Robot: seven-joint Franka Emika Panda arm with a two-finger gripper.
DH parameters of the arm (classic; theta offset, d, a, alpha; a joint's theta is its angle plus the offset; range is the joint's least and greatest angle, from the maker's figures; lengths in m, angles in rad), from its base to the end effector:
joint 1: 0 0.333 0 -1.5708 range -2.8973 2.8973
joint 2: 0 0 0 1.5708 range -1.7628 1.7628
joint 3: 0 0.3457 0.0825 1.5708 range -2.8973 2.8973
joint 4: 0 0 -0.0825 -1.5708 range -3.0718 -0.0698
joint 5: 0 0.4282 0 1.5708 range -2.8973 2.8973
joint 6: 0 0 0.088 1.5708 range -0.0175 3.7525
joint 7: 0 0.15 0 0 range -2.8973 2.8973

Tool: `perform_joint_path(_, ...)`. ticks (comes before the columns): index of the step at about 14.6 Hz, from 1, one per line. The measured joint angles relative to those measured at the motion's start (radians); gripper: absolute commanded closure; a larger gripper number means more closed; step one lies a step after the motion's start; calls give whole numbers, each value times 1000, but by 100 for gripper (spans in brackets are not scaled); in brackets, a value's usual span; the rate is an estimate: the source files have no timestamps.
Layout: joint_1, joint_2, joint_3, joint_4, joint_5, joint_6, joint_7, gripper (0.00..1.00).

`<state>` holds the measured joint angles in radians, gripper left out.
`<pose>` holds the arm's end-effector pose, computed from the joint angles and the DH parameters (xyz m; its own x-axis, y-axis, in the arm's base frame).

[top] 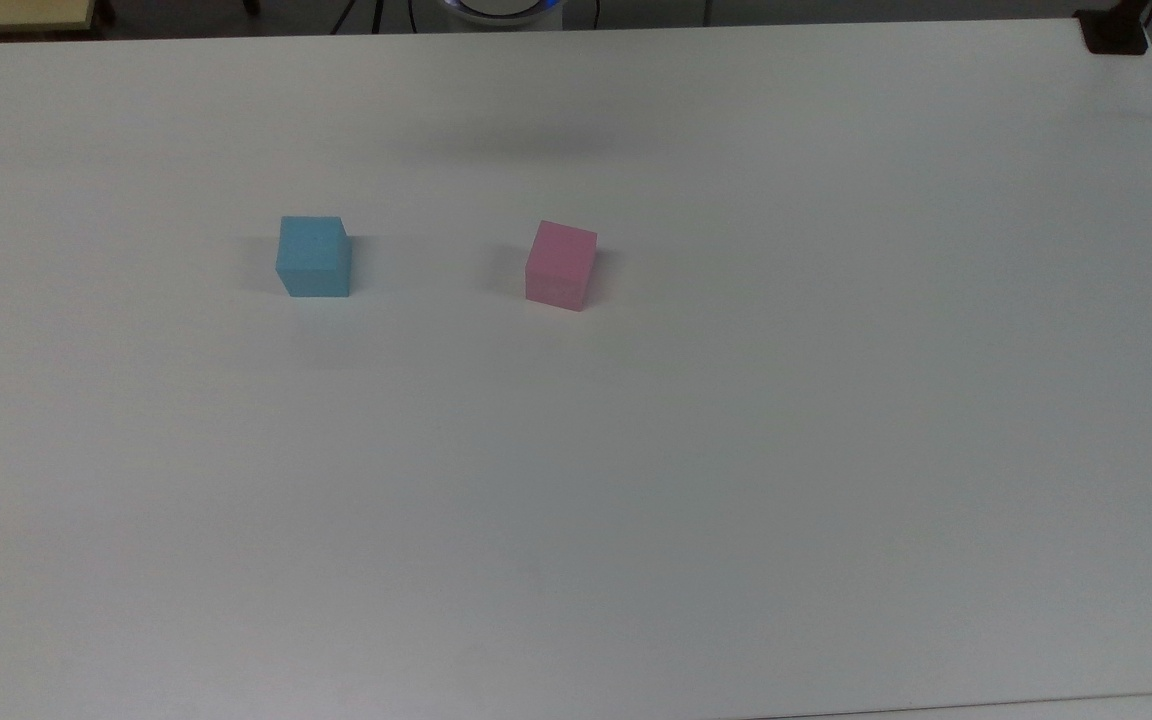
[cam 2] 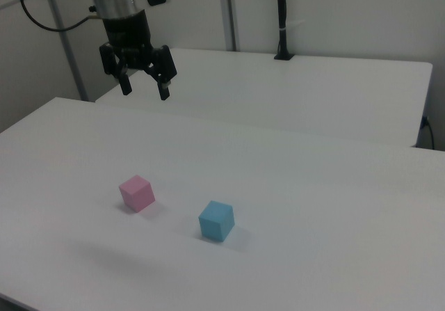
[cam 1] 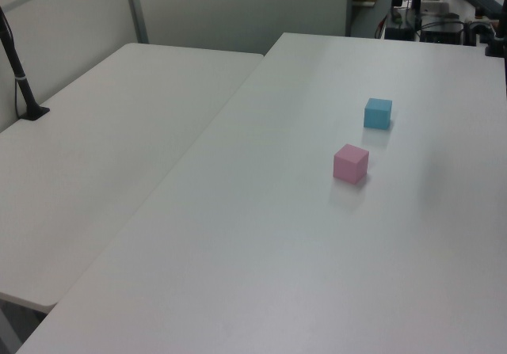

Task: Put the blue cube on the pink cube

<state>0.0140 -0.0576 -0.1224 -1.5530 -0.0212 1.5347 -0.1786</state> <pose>0.5732 -0.0678 0.6507 0.9970 0.0694 0.0357 0.0686 -0.9974 0.0208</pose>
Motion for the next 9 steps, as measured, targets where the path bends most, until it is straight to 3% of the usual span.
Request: perform_joint_path(9,0,0,7,-3,0,0,0,0)
